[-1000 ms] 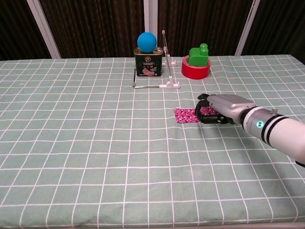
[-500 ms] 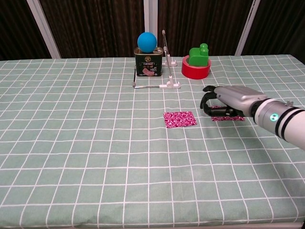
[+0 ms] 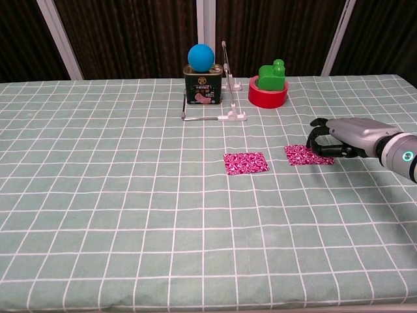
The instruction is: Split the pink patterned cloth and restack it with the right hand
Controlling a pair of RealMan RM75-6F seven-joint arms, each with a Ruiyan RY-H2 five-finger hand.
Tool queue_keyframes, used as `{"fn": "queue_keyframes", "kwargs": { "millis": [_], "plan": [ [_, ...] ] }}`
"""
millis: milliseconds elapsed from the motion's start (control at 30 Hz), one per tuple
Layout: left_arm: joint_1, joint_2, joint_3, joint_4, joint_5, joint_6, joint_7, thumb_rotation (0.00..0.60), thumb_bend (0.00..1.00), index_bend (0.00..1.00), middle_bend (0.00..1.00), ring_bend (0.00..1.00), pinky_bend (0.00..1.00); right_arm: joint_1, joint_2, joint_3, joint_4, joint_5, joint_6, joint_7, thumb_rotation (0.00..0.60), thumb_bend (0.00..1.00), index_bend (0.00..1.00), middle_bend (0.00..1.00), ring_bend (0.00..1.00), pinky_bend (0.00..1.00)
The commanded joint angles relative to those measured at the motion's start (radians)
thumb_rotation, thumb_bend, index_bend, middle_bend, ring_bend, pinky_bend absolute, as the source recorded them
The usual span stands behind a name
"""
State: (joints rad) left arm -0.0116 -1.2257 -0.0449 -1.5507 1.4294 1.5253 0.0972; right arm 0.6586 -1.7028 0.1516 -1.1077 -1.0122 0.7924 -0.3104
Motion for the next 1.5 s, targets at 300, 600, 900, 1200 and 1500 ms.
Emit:
{"fn": "queue_keyframes", "kwargs": {
  "millis": [300,600,900,1200,1500],
  "plan": [
    [-0.002,0.001,0.000,-0.008,0.003,-0.003,0.008,0.600,0.06,0.18,0.13,0.13,0.15,-0.031,0.042,-0.054,-0.050,-0.077,0.000,0.056,0.088,0.54,0.28,0.00,0.00,0.00],
    [-0.003,0.001,-0.002,-0.011,0.003,-0.002,0.010,0.600,0.06,0.18,0.13,0.13,0.15,-0.082,0.145,-0.119,-0.201,-0.157,0.050,0.060,0.085,0.54,0.28,0.00,0.00,0.00],
    [0.005,-0.005,0.003,0.000,0.000,0.000,-0.001,0.600,0.06,0.18,0.13,0.13,0.15,-0.072,0.154,-0.087,-0.202,-0.142,0.064,0.050,0.080,0.54,0.28,0.00,0.00,0.00],
    [0.009,-0.003,0.005,0.002,0.001,0.002,-0.003,0.600,0.06,0.18,0.13,0.13,0.15,-0.046,0.086,-0.080,-0.115,-0.119,0.023,0.029,0.084,0.54,0.28,0.00,0.00,0.00],
    [0.009,-0.006,0.004,0.005,0.003,0.002,-0.007,0.600,0.06,0.19,0.13,0.13,0.15,-0.057,0.099,-0.105,-0.137,-0.143,0.028,0.022,0.086,0.54,0.28,0.00,0.00,0.00]
  ]
}}
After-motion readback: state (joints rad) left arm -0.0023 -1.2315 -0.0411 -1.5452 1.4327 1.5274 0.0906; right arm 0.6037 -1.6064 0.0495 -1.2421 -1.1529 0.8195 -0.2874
